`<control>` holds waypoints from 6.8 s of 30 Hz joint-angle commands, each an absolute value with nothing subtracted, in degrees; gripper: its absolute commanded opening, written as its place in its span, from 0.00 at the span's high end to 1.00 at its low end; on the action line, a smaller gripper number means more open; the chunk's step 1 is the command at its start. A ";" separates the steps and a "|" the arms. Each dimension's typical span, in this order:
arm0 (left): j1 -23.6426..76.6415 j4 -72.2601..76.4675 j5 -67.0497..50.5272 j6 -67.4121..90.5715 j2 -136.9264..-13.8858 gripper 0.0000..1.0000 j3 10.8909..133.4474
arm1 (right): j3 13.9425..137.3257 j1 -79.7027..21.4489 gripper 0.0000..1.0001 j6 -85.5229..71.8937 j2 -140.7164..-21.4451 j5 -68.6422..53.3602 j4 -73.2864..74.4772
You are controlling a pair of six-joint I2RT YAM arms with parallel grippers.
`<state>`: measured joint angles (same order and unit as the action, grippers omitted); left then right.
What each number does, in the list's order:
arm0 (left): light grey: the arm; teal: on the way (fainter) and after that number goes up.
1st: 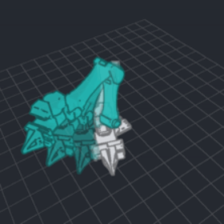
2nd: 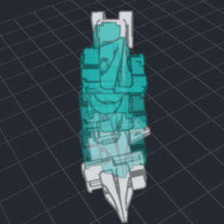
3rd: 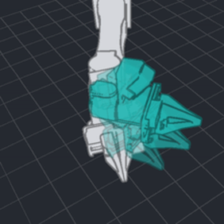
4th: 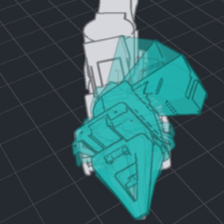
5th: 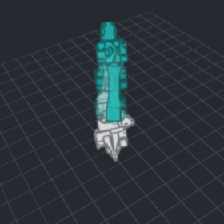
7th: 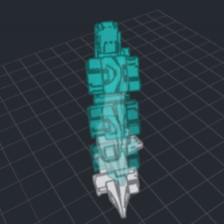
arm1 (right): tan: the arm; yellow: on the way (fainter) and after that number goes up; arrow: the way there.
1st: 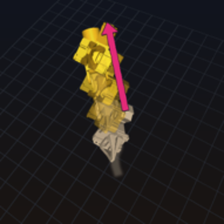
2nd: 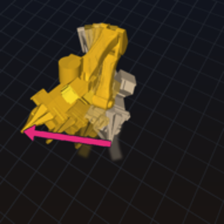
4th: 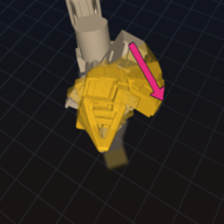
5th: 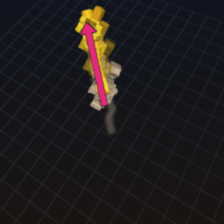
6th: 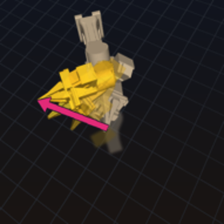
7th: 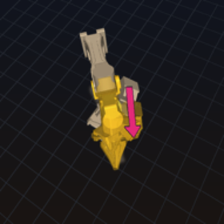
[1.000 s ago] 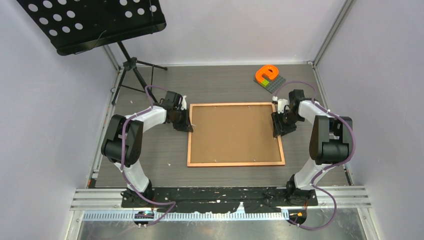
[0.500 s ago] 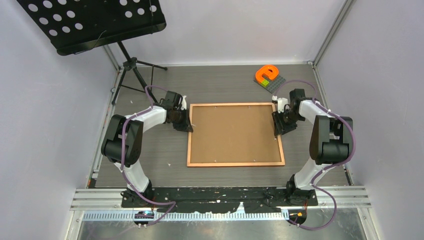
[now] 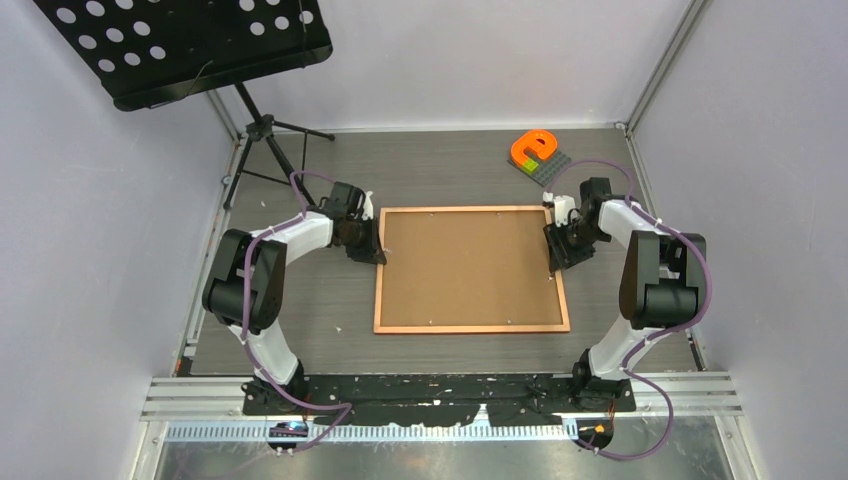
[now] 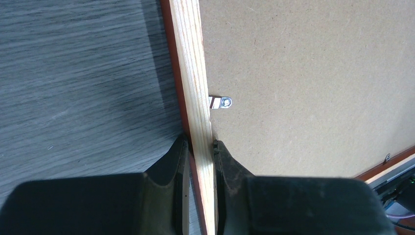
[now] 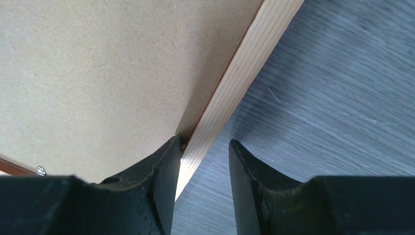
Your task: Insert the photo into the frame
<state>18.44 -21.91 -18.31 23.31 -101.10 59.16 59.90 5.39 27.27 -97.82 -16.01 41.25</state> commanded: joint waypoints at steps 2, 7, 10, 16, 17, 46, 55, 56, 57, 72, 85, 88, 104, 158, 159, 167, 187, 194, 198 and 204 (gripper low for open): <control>18.72 -23.73 -18.99 20.92 -102.21 1.00 58.66 | 60.70 6.54 0.50 25.98 -97.98 -16.57 40.80; 18.72 -23.73 -19.00 20.92 -102.09 1.00 58.69 | 60.97 7.01 0.45 21.30 -99.10 -18.60 40.59; 18.63 -23.70 -19.12 20.92 -102.14 1.00 58.66 | 60.85 7.02 0.45 21.17 -99.50 -18.74 40.44; 18.62 -23.60 -19.18 20.90 -102.34 1.00 58.68 | 60.70 6.95 0.45 20.67 -99.97 -19.59 40.76; 18.63 -23.64 -19.21 20.92 -102.35 1.00 58.65 | 60.73 6.97 0.45 20.62 -100.13 -19.77 40.77; 18.46 -23.89 -18.90 20.92 -102.54 1.00 58.89 | 56.94 3.59 0.50 24.52 -97.72 -15.62 40.63; 18.15 -23.86 -18.81 20.83 -102.67 1.00 58.91 | 58.03 3.57 0.50 29.44 -97.72 -15.49 42.58; 18.11 -23.91 -18.81 20.83 -102.70 1.00 58.97 | 58.24 3.59 0.51 29.90 -97.88 -15.39 42.94; 18.11 -23.99 -18.72 20.83 -102.63 1.00 58.89 | 59.04 3.60 0.53 30.67 -98.12 -14.96 43.47; 18.01 -23.97 -18.77 20.81 -102.93 1.00 58.98 | 61.71 4.30 0.57 36.37 -98.99 -15.52 47.19; 17.84 -23.91 -18.78 20.70 -103.04 1.00 58.85 | 64.80 6.10 0.57 39.71 -101.27 -15.40 48.42; 17.76 -23.91 -18.75 20.74 -102.97 1.00 58.81 | 65.17 6.15 0.57 40.13 -101.67 -15.62 48.64; 17.67 -23.99 -18.81 20.83 -103.01 1.00 58.89 | 65.46 6.15 0.50 48.01 -99.73 -14.68 49.19; 17.57 -24.52 -18.59 20.64 -102.97 0.98 59.43 | 57.03 7.22 0.41 34.09 -98.44 -20.66 42.86; 17.58 -24.52 -18.59 20.65 -102.97 0.97 59.52 | 56.58 7.10 0.41 34.10 -98.26 -20.57 42.74; 17.58 -24.56 -18.65 20.63 -103.19 0.98 59.63 | 53.55 5.33 0.41 34.10 -94.83 -17.61 40.47; 17.40 -24.83 -18.30 20.45 -103.03 0.98 59.73 | 54.38 4.04 0.49 41.93 -93.04 -14.23 42.45; 17.31 -24.77 -18.19 20.48 -103.01 0.98 59.70 | 55.93 3.99 0.50 45.35 -93.69 -14.19 44.35; 17.16 -24.83 -18.25 20.39 -103.02 0.98 59.74 | 56.44 4.04 0.50 46.84 -94.18 -14.64 45.16; 17.14 -24.83 -18.25 20.48 -103.22 0.98 59.75 | 56.33 4.04 0.50 49.24 -94.39 -15.23 45.80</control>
<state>17.93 -22.26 -19.59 22.31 -101.54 59.55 55.51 3.97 44.97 -93.78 -17.50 42.78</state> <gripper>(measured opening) 0.150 0.500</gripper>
